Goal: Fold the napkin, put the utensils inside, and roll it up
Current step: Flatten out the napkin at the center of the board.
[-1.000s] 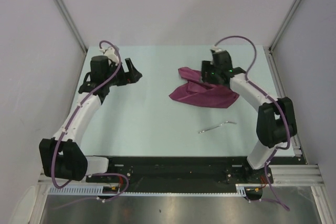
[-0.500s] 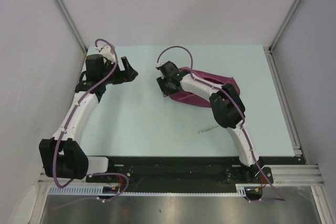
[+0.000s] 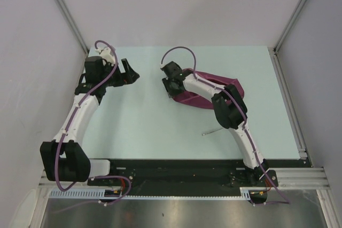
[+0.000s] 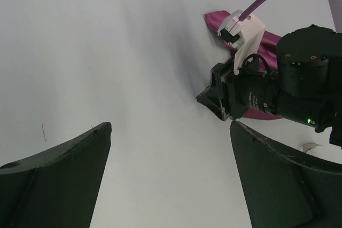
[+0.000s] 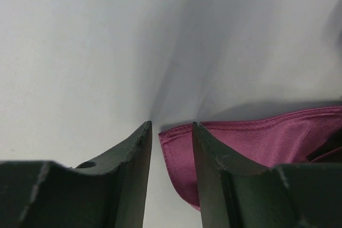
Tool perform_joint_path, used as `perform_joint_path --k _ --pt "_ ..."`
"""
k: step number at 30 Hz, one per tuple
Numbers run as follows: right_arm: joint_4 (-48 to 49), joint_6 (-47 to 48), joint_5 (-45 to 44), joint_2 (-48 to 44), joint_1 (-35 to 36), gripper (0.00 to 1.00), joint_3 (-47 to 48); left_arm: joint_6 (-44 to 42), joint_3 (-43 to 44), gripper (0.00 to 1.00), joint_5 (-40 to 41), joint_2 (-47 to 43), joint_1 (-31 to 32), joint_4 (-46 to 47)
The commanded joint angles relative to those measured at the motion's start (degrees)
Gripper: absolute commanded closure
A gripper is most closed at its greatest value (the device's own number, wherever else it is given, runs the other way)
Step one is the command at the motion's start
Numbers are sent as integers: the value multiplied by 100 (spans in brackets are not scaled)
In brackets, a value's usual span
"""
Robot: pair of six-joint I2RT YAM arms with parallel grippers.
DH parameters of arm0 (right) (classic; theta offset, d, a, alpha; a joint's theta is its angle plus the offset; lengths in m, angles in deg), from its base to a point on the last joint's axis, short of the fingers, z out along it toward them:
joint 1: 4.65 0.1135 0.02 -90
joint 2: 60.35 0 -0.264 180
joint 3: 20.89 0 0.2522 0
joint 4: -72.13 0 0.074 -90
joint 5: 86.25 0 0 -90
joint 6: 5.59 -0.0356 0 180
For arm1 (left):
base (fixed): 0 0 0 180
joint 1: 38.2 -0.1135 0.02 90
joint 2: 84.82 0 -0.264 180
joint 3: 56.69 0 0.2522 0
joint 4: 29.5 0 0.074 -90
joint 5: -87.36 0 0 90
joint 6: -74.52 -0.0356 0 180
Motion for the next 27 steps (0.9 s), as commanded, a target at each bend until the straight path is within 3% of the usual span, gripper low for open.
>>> perform_joint_path --k 1,16,24,27 --pt "-194 -25 126 37 14 59 205 91 -64 3 -177 -155 -71 240" --pt "-318 -236 55 98 22 63 -94 144 -91 3 -274 -146 -97 293" --pt "-230 -140 723 55 -83 100 -111 179 -126 3 -274 -146 -132 337" --pt "-195 36 1195 -243 -74 100 -103 232 -187 3 -300 -137 -132 407"
